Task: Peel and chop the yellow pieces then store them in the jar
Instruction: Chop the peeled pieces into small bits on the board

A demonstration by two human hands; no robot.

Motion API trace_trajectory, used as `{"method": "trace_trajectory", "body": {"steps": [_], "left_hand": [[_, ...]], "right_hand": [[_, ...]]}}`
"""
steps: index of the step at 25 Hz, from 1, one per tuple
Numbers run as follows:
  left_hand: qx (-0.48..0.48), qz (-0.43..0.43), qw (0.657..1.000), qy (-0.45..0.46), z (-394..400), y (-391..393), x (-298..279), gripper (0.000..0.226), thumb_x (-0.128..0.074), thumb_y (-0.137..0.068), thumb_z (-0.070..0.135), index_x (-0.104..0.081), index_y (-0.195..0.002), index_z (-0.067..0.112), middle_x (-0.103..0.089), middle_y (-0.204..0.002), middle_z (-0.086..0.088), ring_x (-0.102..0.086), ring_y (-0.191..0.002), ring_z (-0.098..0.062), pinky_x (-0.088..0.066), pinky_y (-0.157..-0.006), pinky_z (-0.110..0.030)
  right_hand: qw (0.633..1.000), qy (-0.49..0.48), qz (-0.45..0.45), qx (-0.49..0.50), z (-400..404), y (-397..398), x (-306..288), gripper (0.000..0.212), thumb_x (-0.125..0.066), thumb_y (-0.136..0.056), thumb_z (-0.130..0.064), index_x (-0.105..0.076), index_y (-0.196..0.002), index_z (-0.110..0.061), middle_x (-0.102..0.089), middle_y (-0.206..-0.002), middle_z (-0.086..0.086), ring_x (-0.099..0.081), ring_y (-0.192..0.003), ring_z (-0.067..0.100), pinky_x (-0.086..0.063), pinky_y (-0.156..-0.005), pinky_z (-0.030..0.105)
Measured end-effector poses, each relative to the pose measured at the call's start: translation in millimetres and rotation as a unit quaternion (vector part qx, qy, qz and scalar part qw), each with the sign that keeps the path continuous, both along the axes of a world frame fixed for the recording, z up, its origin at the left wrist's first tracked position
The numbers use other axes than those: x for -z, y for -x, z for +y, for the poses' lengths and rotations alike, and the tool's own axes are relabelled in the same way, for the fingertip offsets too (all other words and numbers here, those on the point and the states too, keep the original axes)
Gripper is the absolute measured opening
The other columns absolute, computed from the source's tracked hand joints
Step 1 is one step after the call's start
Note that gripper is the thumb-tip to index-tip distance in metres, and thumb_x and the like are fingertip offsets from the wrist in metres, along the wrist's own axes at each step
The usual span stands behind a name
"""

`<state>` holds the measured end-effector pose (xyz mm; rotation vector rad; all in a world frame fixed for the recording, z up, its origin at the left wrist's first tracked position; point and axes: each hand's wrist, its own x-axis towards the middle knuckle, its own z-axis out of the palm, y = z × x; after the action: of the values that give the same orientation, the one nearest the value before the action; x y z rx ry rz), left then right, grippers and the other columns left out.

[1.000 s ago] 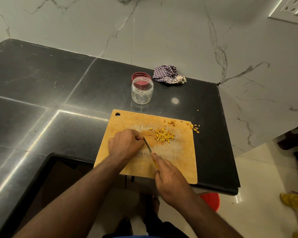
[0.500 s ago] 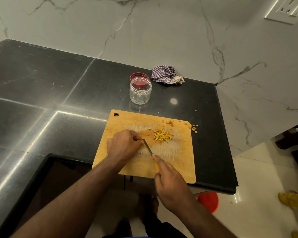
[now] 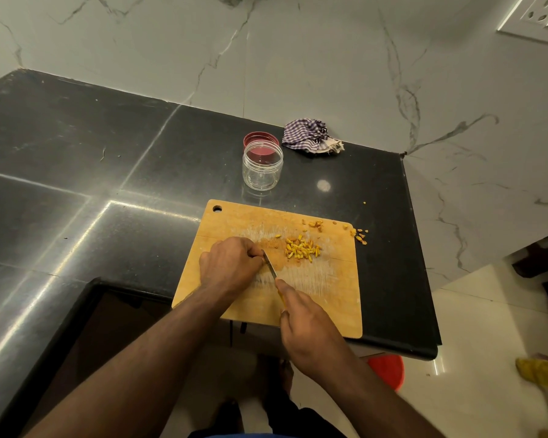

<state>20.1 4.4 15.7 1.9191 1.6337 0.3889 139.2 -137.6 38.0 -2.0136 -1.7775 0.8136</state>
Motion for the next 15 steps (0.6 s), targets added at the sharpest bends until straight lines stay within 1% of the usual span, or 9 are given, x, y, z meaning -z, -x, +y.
{"method": "trace_trajectory", "body": {"steps": [2,5,8,11,15], "left_hand": [[-0.001,0.002,1.0,0.0,-0.4,-0.2,0.2,0.009,-0.066,-0.088,0.037,-0.073,-0.083,0.035,-0.067,-0.085,0.019,-0.061,-0.084,-0.009,-0.048,-0.083,-0.04],[0.003,0.005,1.0,0.005,0.7,0.6,0.5,0.014,-0.066,-0.087,0.035,-0.065,-0.073,0.037,-0.063,-0.08,0.02,-0.06,-0.083,-0.008,-0.046,-0.083,-0.039],[0.009,0.003,1.0,0.009,1.6,0.9,1.0,0.012,-0.066,-0.087,0.034,-0.066,-0.076,0.035,-0.064,-0.081,0.019,-0.058,-0.083,-0.008,-0.043,-0.083,-0.039],[0.01,0.004,1.0,0.006,0.4,0.7,2.0,0.011,-0.065,-0.087,0.033,-0.067,-0.077,0.034,-0.064,-0.08,0.018,-0.06,-0.082,-0.009,-0.044,-0.082,-0.039],[0.004,0.003,1.0,0.0,0.5,0.4,3.1,0.011,-0.065,-0.087,0.035,-0.069,-0.078,0.033,-0.065,-0.079,0.018,-0.06,-0.081,-0.009,-0.042,-0.079,-0.038]], "right_hand": [[1.0,0.005,0.007,0.002,-10.0,-0.7,-0.1,0.054,-0.036,-0.103,-0.022,-0.021,-0.155,-0.029,-0.038,-0.152,-0.006,-0.038,-0.133,0.007,-0.034,-0.11,0.023],[1.0,-0.001,0.023,0.019,-27.7,-3.2,-4.6,0.052,-0.037,-0.104,-0.023,-0.025,-0.154,-0.03,-0.038,-0.151,-0.011,-0.036,-0.131,-0.001,-0.029,-0.108,0.014],[0.998,-0.019,0.043,0.038,-27.5,-4.3,-9.2,0.052,-0.037,-0.104,-0.022,-0.025,-0.154,-0.03,-0.037,-0.151,-0.013,-0.033,-0.129,-0.007,-0.028,-0.107,0.011],[0.999,-0.022,0.027,0.026,-16.5,-1.0,-8.7,0.053,-0.036,-0.104,-0.024,-0.021,-0.155,-0.029,-0.037,-0.151,-0.01,-0.035,-0.133,0.002,-0.031,-0.109,0.017],[1.0,-0.016,-0.001,0.012,-7.4,0.8,-3.3,0.054,-0.035,-0.104,-0.025,-0.019,-0.155,-0.029,-0.042,-0.146,-0.006,-0.043,-0.126,0.009,-0.039,-0.105,0.026]]}}
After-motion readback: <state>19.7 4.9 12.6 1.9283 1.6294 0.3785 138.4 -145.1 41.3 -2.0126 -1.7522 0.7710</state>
